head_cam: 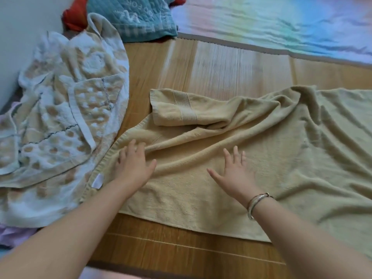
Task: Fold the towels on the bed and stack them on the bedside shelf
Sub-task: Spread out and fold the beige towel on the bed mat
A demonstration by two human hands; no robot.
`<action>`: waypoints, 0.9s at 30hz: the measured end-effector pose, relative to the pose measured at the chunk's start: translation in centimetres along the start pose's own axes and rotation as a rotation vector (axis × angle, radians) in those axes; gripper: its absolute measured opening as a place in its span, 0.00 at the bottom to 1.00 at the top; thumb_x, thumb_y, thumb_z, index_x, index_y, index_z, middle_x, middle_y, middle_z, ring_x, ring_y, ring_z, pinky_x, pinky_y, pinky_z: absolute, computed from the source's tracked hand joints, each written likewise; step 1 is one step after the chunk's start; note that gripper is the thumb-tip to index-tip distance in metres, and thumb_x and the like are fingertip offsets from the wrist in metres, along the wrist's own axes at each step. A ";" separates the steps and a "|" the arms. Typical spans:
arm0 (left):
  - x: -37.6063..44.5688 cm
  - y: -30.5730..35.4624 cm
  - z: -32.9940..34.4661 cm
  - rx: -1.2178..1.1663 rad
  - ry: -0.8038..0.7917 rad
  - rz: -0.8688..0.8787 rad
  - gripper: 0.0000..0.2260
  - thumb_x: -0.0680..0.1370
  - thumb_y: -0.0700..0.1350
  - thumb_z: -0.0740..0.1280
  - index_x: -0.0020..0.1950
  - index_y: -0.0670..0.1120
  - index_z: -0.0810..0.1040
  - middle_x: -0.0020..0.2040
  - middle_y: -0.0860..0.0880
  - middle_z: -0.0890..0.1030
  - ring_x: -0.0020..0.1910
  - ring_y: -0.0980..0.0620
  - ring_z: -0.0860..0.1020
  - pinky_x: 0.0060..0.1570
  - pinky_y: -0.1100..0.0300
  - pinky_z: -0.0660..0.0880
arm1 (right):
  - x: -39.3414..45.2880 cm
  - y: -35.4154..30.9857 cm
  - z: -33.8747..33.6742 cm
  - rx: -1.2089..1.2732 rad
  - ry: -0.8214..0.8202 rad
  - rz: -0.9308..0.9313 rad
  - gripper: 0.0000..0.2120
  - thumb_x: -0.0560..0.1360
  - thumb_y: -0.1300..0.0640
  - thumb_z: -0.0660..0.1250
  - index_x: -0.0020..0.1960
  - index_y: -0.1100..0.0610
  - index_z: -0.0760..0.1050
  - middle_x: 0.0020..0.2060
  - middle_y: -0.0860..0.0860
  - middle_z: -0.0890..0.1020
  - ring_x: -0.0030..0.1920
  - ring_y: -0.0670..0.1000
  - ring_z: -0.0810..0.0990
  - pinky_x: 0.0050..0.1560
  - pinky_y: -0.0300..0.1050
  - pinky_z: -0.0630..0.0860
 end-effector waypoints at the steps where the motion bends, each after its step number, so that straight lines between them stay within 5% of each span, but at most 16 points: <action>1: 0.8 0.9 -0.7 -0.021 0.029 0.035 0.27 0.78 0.54 0.61 0.75 0.48 0.58 0.77 0.46 0.56 0.75 0.43 0.54 0.72 0.44 0.58 | 1.0 -0.5 -0.8 0.014 0.042 -0.019 0.40 0.75 0.32 0.52 0.78 0.50 0.43 0.77 0.53 0.41 0.77 0.55 0.40 0.73 0.64 0.51; 5: 4.3 4.5 -2.7 -0.174 0.106 0.134 0.22 0.79 0.49 0.61 0.72 0.47 0.64 0.73 0.48 0.63 0.71 0.44 0.60 0.69 0.50 0.61 | 4.8 -1.7 -4.3 0.081 0.229 -0.134 0.26 0.79 0.43 0.56 0.72 0.55 0.62 0.76 0.56 0.56 0.75 0.56 0.55 0.71 0.55 0.61; 8: 7.2 6.9 -3.8 -0.257 0.130 0.136 0.20 0.80 0.49 0.60 0.71 0.47 0.65 0.71 0.49 0.66 0.69 0.45 0.62 0.66 0.52 0.63 | 8.1 -1.9 -7.2 0.093 0.351 -0.233 0.16 0.79 0.49 0.57 0.61 0.56 0.72 0.65 0.56 0.71 0.64 0.57 0.70 0.63 0.53 0.70; 13: 13.2 9.4 -4.9 -0.281 0.097 0.022 0.22 0.80 0.51 0.60 0.73 0.48 0.62 0.72 0.48 0.65 0.69 0.43 0.60 0.64 0.49 0.63 | 16.2 -3.3 -12.3 0.095 0.421 -0.257 0.10 0.80 0.54 0.55 0.49 0.58 0.73 0.47 0.54 0.76 0.49 0.56 0.74 0.50 0.53 0.73; 16: 18.0 9.6 -4.6 -0.223 0.049 -0.081 0.26 0.79 0.52 0.62 0.74 0.45 0.60 0.72 0.46 0.65 0.70 0.42 0.61 0.66 0.47 0.63 | 22.3 -4.1 -13.8 0.128 0.248 -0.187 0.08 0.78 0.59 0.56 0.55 0.58 0.70 0.51 0.55 0.75 0.50 0.57 0.75 0.52 0.53 0.74; 19: 21.4 9.2 -4.4 -0.282 0.010 -0.230 0.31 0.77 0.48 0.66 0.75 0.41 0.55 0.73 0.42 0.61 0.70 0.41 0.65 0.65 0.50 0.65 | 25.9 -4.5 -13.6 0.095 -0.076 -0.178 0.16 0.75 0.59 0.59 0.63 0.58 0.66 0.57 0.56 0.72 0.52 0.58 0.75 0.52 0.51 0.74; 22: 22.9 9.0 -4.6 -0.335 0.035 -0.378 0.31 0.76 0.41 0.67 0.74 0.40 0.56 0.72 0.39 0.60 0.66 0.39 0.69 0.59 0.51 0.69 | 26.9 -5.1 -13.4 0.051 -0.308 -0.215 0.14 0.73 0.58 0.64 0.57 0.57 0.68 0.47 0.52 0.76 0.44 0.51 0.76 0.42 0.45 0.74; 24: 23.8 8.6 -4.7 -0.325 0.049 -0.432 0.24 0.75 0.39 0.66 0.70 0.39 0.64 0.68 0.39 0.67 0.61 0.40 0.72 0.56 0.51 0.71 | 27.0 -5.4 -13.6 -0.048 -0.431 -0.217 0.11 0.71 0.58 0.64 0.53 0.57 0.73 0.42 0.50 0.77 0.39 0.48 0.75 0.38 0.42 0.75; 27: 24.6 8.3 -5.4 -0.286 0.113 -0.306 0.03 0.75 0.39 0.66 0.47 0.42 0.76 0.49 0.42 0.79 0.41 0.48 0.75 0.37 0.57 0.69 | 27.3 -5.9 -13.7 -0.171 -0.519 -0.266 0.07 0.70 0.58 0.63 0.45 0.58 0.77 0.35 0.51 0.78 0.32 0.50 0.75 0.33 0.42 0.74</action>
Point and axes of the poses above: each hand's wrist, its own x-axis towards the middle knuckle, its own z-axis out of the palm, y = z × x, the point moved 4 cm from there along x, towards the middle knuckle
